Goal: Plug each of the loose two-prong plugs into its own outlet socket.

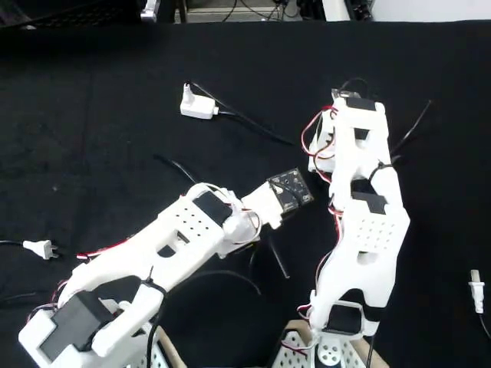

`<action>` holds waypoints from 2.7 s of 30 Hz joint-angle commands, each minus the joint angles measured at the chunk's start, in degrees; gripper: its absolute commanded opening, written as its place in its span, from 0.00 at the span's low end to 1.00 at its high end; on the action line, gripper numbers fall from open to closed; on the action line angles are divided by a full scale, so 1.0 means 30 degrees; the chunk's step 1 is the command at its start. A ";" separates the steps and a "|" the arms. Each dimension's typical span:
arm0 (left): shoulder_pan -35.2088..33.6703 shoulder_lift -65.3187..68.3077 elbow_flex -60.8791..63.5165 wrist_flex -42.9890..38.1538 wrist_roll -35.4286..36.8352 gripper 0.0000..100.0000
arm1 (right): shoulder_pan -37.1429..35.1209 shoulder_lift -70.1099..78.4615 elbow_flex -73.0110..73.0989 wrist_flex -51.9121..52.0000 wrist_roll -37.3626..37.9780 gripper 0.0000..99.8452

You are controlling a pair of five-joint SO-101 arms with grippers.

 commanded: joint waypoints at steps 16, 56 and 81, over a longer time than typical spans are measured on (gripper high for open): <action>-0.1128 0.0176 0.1099 -0.0264 0.0586 0.03 | 0.0000 0.0190 -0.0073 -0.0645 -0.0147 0.33; -0.6579 -0.7355 0.0659 0.1495 0.3780 0.26 | 0.0029 0.0161 0.0015 -0.0615 0.0264 0.33; -2.0527 -2.4821 1.4520 0.4601 0.4513 0.26 | -0.3399 -0.5377 -0.2037 0.6242 0.5568 0.33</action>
